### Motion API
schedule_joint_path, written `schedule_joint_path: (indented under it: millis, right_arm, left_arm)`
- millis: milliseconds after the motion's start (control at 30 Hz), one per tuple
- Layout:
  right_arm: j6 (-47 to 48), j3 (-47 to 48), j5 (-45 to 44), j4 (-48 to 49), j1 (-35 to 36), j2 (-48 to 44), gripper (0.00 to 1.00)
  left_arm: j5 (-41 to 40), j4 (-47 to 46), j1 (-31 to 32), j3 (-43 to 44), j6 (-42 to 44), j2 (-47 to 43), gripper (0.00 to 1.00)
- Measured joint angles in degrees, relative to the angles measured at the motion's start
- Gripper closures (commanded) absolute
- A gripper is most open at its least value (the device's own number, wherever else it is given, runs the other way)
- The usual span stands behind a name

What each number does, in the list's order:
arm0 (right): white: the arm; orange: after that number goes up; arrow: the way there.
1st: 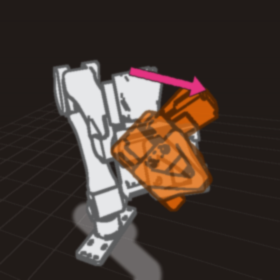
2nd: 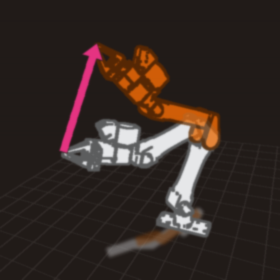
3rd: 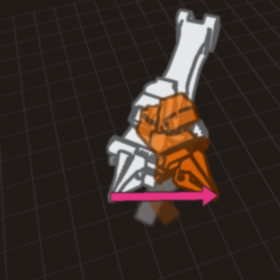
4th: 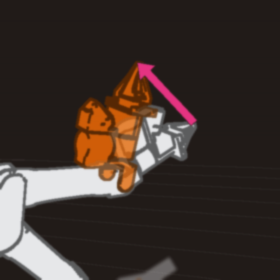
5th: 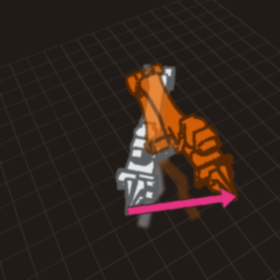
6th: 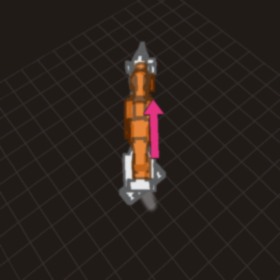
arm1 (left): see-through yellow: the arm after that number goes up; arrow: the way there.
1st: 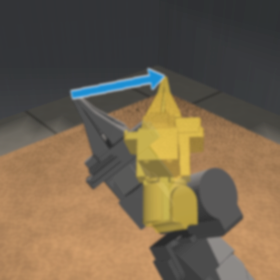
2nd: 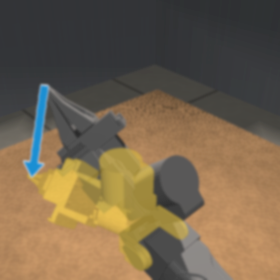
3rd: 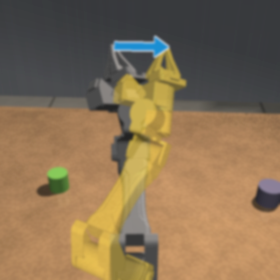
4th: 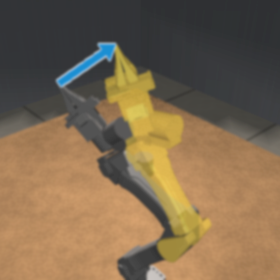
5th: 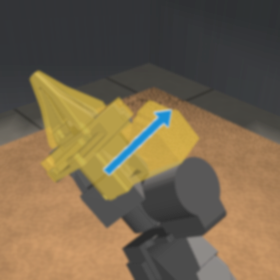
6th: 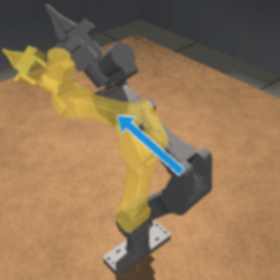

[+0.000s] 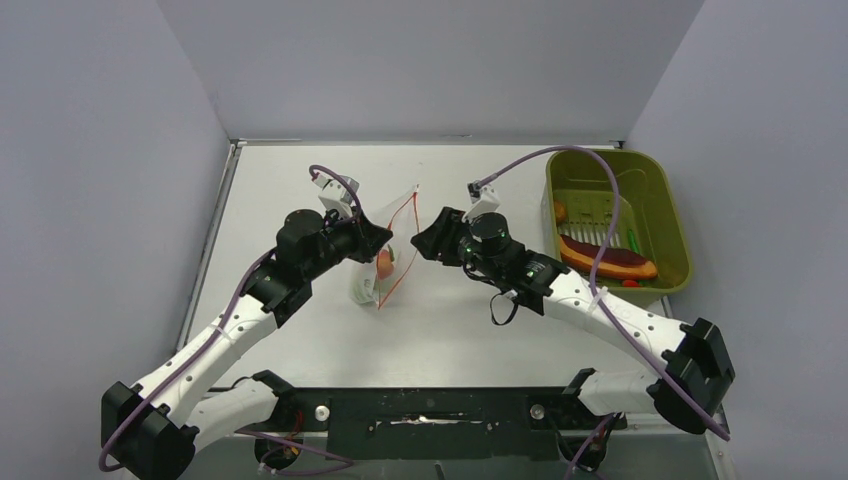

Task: Place the food in the zip-top bag and seal the zipper
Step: Place the fake fruit in the zipper food storage bag.

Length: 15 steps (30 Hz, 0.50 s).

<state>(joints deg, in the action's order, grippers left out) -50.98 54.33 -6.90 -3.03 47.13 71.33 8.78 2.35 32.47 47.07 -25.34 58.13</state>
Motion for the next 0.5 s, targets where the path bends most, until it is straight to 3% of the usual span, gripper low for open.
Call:
schedule_joint_path:
  millis: [133, 200, 500]
  right_arm:
    - [1.27, 0.83, 2.01, -0.59, 0.26, 2.86, 0.88]
    - [2.25, 2.12, 2.38, -1.05, 0.48, 4.28, 0.97]
    - [4.50, 2.78, 2.43, 0.55, 0.59, 4.59, 1.00]
  left_arm:
    - [-0.02, 0.02, 0.00, 0.00, 0.04, 0.00, 1.00]
    - [-0.46, 0.52, 0.00, 0.09, 0.55, 0.00, 1.00]
    - [-17.03, 12.55, 0.07, 11.34, 7.85, -1.57, 1.00]
